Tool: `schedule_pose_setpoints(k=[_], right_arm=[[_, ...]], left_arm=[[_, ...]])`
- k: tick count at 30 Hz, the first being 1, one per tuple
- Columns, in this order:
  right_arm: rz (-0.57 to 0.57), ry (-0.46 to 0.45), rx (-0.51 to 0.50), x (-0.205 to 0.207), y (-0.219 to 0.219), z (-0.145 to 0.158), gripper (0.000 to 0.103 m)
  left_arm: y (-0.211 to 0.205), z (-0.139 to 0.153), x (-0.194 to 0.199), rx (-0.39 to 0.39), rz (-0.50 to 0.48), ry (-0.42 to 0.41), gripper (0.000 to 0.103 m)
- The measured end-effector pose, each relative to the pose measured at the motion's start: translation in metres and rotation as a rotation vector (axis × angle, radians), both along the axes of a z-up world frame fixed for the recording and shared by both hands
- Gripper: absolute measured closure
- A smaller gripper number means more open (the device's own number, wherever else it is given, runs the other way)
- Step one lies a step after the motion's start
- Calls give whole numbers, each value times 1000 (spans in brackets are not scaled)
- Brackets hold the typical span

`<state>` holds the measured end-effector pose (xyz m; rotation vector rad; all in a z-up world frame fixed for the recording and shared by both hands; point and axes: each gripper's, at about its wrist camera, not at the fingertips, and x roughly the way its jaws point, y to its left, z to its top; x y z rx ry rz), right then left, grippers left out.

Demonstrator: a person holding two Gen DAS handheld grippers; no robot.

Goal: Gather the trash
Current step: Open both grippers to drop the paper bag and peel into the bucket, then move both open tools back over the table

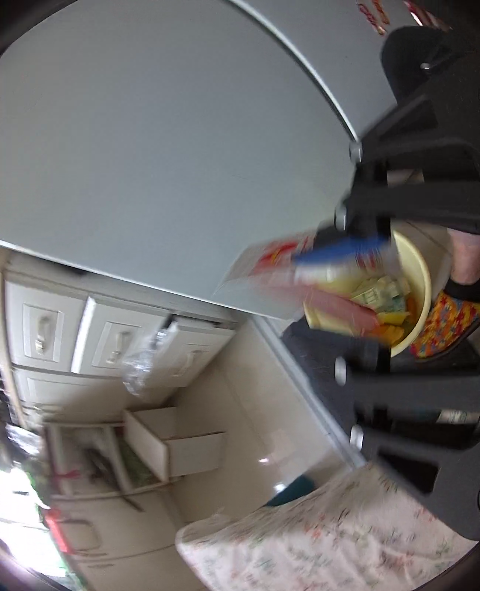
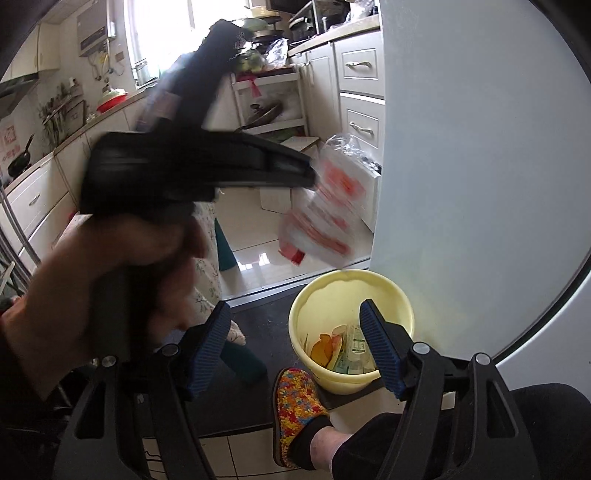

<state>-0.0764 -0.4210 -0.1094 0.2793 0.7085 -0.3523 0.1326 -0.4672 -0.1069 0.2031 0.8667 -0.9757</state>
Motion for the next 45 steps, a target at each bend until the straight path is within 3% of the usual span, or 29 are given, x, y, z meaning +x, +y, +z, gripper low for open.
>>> schedule_pose_setpoints(k=[3, 6, 14, 21, 31, 45], right_arm=[[-1, -3, 2, 0, 0, 0, 34], [4, -6, 3, 1, 1, 0, 33], [80, 31, -38, 12, 24, -3, 30], [213, 39, -95, 25, 61, -2, 27], [266, -9, -108, 35, 84, 5, 25], [388, -77, -203, 54, 149, 15, 17]], left_arm=[[3, 2, 0, -7, 17, -5, 46], [16, 10, -3, -4, 55, -63, 39], [99, 32, 2, -29, 194, -120, 27], [183, 48, -3, 18, 293, -229, 26], [298, 43, 0, 62, 516, -230, 23], [356, 38, -14, 87, 634, -322, 15]])
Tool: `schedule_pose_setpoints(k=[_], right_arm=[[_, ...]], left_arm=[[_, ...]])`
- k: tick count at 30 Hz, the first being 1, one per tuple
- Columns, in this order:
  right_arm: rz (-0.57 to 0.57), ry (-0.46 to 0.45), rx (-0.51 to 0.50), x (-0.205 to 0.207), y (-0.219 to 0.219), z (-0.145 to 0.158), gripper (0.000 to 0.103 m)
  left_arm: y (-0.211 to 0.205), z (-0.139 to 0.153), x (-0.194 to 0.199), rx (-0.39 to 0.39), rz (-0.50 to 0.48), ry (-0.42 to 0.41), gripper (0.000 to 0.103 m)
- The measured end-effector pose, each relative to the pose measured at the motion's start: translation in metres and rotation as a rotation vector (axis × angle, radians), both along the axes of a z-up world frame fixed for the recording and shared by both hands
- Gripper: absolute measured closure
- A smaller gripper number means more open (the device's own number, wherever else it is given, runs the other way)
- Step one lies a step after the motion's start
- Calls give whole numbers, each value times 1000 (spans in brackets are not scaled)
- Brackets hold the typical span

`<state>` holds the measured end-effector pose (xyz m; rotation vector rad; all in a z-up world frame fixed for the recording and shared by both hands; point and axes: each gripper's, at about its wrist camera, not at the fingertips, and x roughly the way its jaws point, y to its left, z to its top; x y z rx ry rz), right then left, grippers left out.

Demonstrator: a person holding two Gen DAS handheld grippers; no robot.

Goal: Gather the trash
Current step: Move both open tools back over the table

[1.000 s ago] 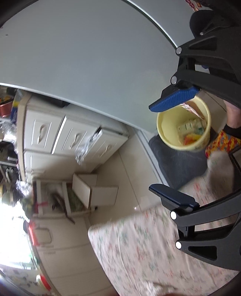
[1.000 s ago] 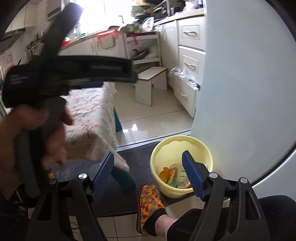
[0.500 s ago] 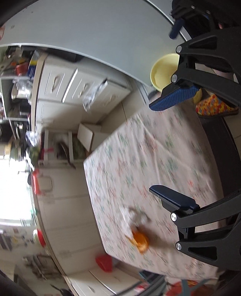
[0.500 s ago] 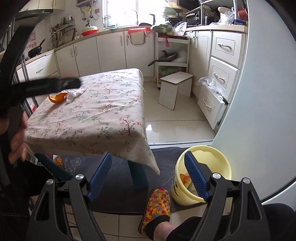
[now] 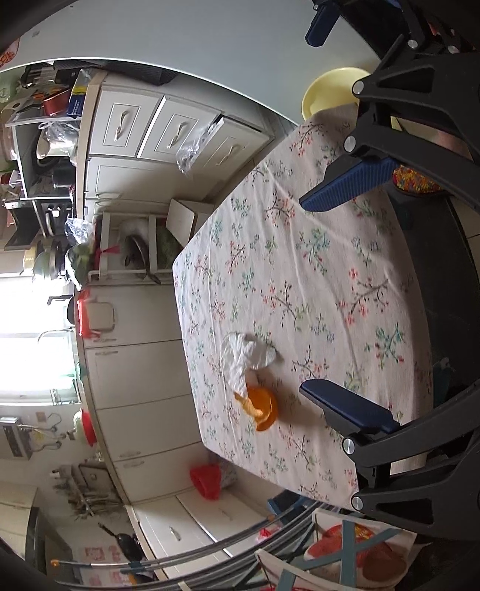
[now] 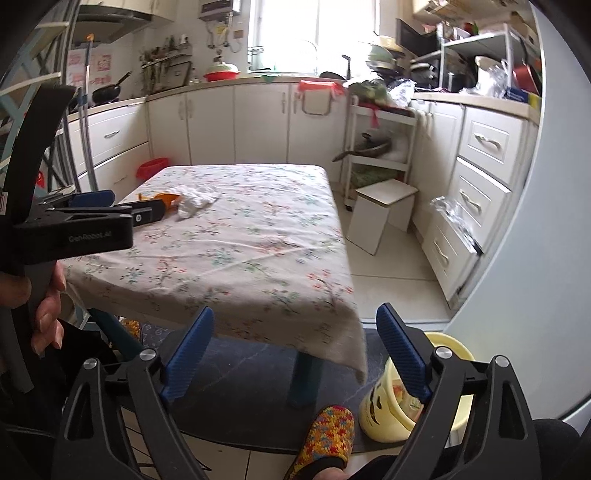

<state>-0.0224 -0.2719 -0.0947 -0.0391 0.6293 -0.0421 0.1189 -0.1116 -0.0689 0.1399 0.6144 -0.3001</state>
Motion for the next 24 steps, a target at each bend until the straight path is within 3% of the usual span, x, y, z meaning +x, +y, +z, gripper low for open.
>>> schedule_pose_setpoints(k=[10, 18, 24], right_arm=[[59, 6, -38, 12, 34, -2, 16], [84, 12, -44, 22, 52, -4, 14], [110, 20, -42, 32, 63, -7, 14]], left_arm=[[16, 1, 0, -4, 19, -6, 13], [36, -6, 9, -19, 59, 41, 13], [81, -15, 30, -147, 166, 145, 13]])
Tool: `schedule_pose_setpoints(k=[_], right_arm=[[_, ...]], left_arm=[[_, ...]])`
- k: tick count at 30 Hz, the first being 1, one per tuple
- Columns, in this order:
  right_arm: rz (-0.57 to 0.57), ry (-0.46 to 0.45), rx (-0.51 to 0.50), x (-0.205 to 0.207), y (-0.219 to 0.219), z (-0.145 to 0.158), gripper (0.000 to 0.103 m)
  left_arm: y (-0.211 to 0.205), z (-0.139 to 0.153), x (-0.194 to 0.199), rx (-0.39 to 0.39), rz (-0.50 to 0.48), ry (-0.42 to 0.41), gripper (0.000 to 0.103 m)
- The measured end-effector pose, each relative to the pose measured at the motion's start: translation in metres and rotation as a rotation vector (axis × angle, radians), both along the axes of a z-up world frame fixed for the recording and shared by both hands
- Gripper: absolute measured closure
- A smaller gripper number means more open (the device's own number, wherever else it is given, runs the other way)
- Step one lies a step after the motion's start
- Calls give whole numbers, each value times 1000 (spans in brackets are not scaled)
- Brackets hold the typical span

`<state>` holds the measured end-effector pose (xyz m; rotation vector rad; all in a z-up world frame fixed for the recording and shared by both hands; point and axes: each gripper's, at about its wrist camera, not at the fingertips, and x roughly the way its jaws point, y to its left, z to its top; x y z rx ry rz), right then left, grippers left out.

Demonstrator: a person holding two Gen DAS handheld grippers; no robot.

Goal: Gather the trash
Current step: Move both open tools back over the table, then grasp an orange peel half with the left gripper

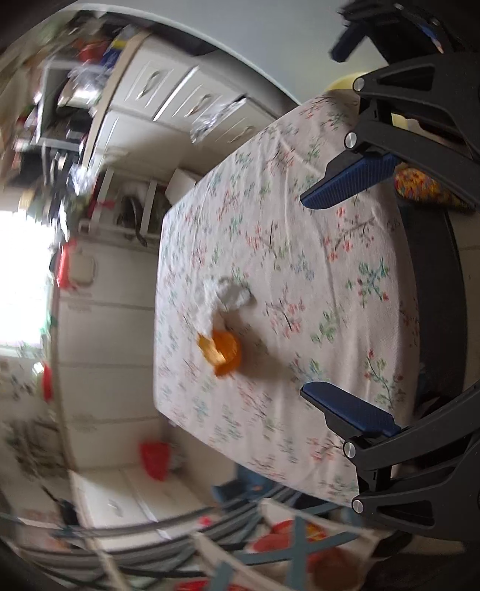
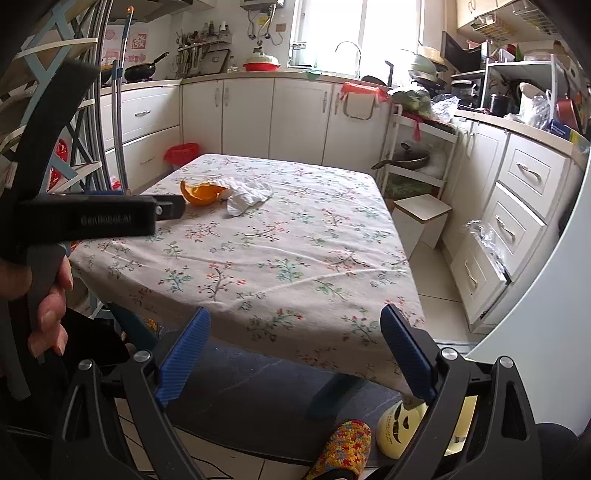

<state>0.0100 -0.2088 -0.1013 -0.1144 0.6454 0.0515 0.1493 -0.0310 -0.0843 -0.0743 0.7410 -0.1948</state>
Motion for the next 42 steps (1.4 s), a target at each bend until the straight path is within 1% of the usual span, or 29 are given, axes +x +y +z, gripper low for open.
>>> schedule_pose_setpoints(k=[3, 5, 11, 14, 20, 26, 33, 35, 38, 40, 42], right_arm=[[13, 4, 1, 4, 5, -1, 14], [22, 7, 0, 8, 9, -2, 14], [40, 18, 3, 18, 18, -5, 14], [49, 24, 10, 22, 22, -7, 14], [69, 34, 16, 26, 33, -8, 14], [75, 45, 7, 27, 35, -11, 14], [54, 39, 13, 24, 28, -10, 14], [50, 37, 15, 24, 26, -8, 14], [54, 36, 14, 24, 26, -7, 14], [58, 42, 8, 26, 28, -9, 14], [62, 44, 5, 28, 29, -10, 14]], left_arm=[[19, -3, 7, -30, 59, 15, 13], [25, -4, 10, -32, 79, 17, 13], [30, -6, 18, -32, 78, 32, 13], [33, -7, 22, -45, 80, 42, 13], [50, -10, 24, -113, 118, 72, 13], [59, -13, 26, -151, 149, 87, 13], [51, -12, 27, -130, 130, 76, 13], [50, -10, 36, -130, 120, 83, 13], [48, -4, 54, -97, 128, 63, 13], [48, -8, 76, -91, 131, 89, 13], [49, -14, 94, -108, 143, 114, 13]])
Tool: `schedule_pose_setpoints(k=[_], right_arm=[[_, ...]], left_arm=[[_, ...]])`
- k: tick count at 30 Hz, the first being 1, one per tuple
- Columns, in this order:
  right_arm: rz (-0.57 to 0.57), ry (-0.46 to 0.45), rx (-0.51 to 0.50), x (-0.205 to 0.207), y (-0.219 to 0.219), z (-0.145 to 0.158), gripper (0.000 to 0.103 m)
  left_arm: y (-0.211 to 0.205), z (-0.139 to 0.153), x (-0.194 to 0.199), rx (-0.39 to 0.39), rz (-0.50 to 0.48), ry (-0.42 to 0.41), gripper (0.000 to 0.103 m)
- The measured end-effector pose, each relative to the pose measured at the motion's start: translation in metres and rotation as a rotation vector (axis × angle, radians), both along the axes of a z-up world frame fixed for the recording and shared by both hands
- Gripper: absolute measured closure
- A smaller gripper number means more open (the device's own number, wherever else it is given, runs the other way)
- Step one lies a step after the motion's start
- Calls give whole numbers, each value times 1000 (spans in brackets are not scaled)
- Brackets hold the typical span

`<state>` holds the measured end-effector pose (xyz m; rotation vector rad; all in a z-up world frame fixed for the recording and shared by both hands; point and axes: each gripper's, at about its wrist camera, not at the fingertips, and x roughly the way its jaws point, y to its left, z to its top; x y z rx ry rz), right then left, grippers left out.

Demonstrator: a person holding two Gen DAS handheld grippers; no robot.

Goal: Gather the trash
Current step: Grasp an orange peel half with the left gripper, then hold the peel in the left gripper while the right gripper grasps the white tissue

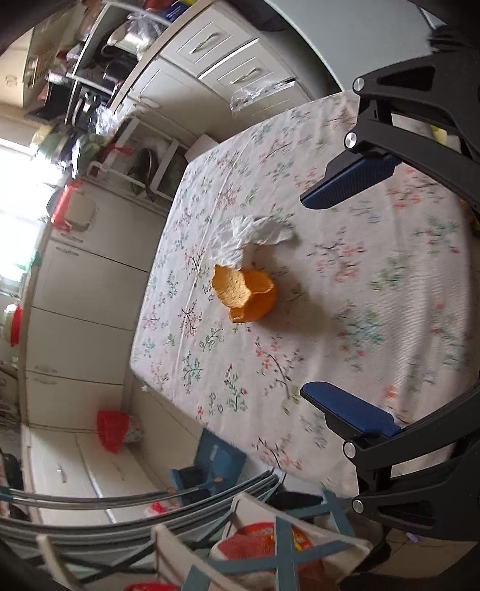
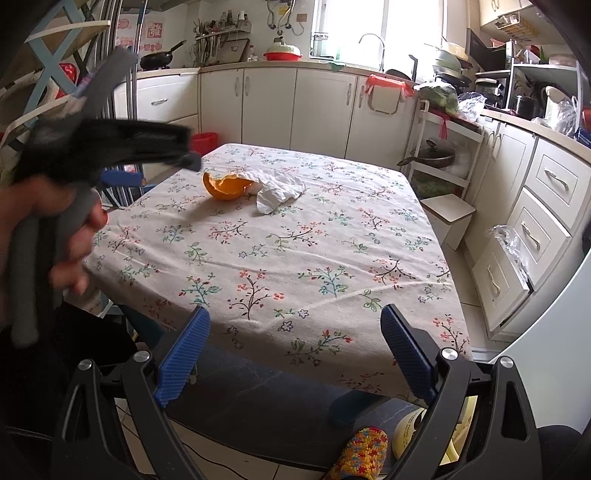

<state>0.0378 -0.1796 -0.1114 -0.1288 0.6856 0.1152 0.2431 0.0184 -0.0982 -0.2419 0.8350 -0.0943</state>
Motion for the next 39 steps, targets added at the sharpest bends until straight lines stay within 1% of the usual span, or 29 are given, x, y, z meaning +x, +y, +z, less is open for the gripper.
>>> schedule_pose_setpoints(k=[2, 4, 7, 8, 9, 10, 11, 12, 14, 17, 19, 21, 23, 25, 29, 35, 37, 38, 39], right_arm=[[3, 0, 5, 3, 1, 0, 14], [5, 5, 12, 8, 2, 1, 14], [6, 4, 16, 23, 5, 3, 14], [10, 3, 14, 31, 8, 5, 14], [14, 4, 11, 38, 10, 6, 14], [23, 7, 5, 45, 14, 6, 14], [28, 9, -3, 51, 17, 6, 14], [36, 12, -16, 60, 22, 5, 14], [48, 17, -35, 76, 30, 4, 14], [65, 24, -70, 107, 42, 0, 14], [69, 28, -100, 126, 50, -4, 14], [68, 35, -120, 145, 55, -9, 14], [62, 48, -123, 163, 59, -13, 14], [49, 60, -108, 180, 59, -16, 14], [31, 75, -66, 203, 58, -17, 14], [-15, 98, -66, 233, 58, -25, 15], [-20, 121, -58, 242, 56, -30, 25], [-18, 138, -54, 247, 55, -32, 37], [-15, 151, -51, 250, 54, -34, 53]], left_arm=[[1, -7, 20, -19, 18, 20, 13], [-1, -13, 37, -20, 29, 32, 14], [-3, -29, 60, -22, 30, 73, 27], [-2, -35, 67, -31, 29, 87, 39], [-1, -39, 71, -38, 26, 98, 56], [1, -43, 76, -43, 20, 112, 64], [2, -47, 80, -45, 13, 128, 79], [3, -49, 82, -42, 8, 143, 84], [6, -45, 80, -16, -4, 144, 93], [14, -31, 70, 3, -13, 106, 97], [22, -23, 63, 11, -6, 83, 97], [30, -12, 55, 38, 8, 48, 97], [36, -2, 49, 79, 23, 9, 98], [44, 5, 47, 93, 37, -14, 98], [56, 10, 47, 87, 42, -22, 98], [52, 15, 46, 72, 10, -35, 97], [49, 15, 46, 71, -5, -34, 97], [47, 15, 46, 73, -13, -34, 97], [46, 14, 46, 75, -16, -33, 97]])
